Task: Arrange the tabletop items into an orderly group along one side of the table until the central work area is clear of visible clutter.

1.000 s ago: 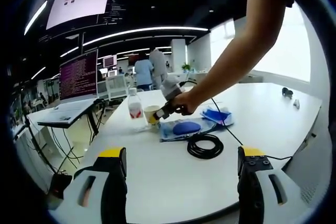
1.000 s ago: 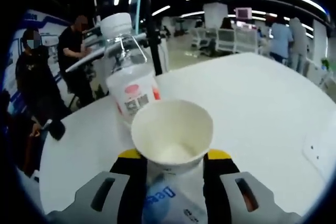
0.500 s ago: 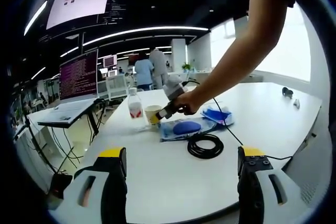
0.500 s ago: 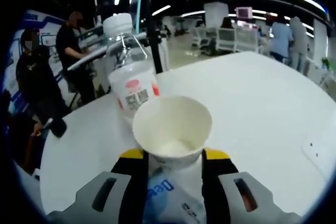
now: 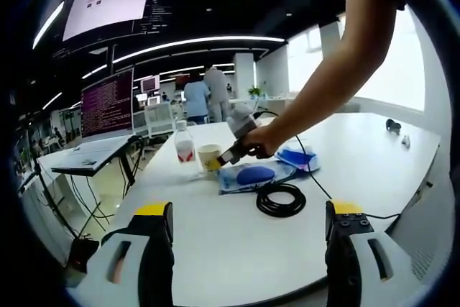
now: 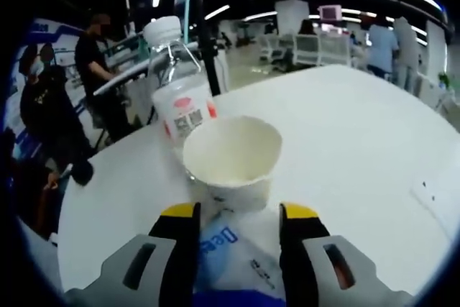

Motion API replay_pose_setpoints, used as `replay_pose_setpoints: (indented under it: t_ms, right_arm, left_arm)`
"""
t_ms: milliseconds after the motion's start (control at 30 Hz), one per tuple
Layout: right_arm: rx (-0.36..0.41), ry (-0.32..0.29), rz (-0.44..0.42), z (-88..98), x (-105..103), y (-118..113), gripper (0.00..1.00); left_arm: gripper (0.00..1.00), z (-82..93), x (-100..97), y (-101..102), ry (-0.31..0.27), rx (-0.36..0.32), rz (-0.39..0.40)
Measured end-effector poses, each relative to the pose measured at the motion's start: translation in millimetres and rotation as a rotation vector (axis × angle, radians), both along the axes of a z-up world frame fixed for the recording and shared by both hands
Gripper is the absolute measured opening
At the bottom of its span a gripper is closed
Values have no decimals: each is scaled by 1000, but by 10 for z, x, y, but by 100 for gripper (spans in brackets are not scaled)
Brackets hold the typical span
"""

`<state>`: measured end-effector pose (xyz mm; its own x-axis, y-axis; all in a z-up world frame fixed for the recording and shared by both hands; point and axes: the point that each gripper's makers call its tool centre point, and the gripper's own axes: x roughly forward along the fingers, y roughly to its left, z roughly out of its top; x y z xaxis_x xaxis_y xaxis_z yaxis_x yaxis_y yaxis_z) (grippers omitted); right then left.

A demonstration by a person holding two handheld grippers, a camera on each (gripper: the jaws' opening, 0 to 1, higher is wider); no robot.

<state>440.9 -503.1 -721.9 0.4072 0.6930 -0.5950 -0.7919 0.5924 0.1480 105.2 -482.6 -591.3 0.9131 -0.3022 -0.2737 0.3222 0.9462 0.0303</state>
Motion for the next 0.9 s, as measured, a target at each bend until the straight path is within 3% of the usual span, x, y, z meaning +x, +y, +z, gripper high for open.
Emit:
replay_pose_setpoints:
  t_ms: [367,633,900]
  right_arm:
    - [-4,-4,-12,58,-39,-107,45]
    - [-34,21,1,-14,-144,-204,53]
    - [0,37,0,108,-314,-250,65]
  left_arm:
    - [87,-2,-2,-15,-1,9,-7]
    - [87,-5,-3,-23,0,12,-11]
    - [87,-6,-3,-31,-1,12,-14]
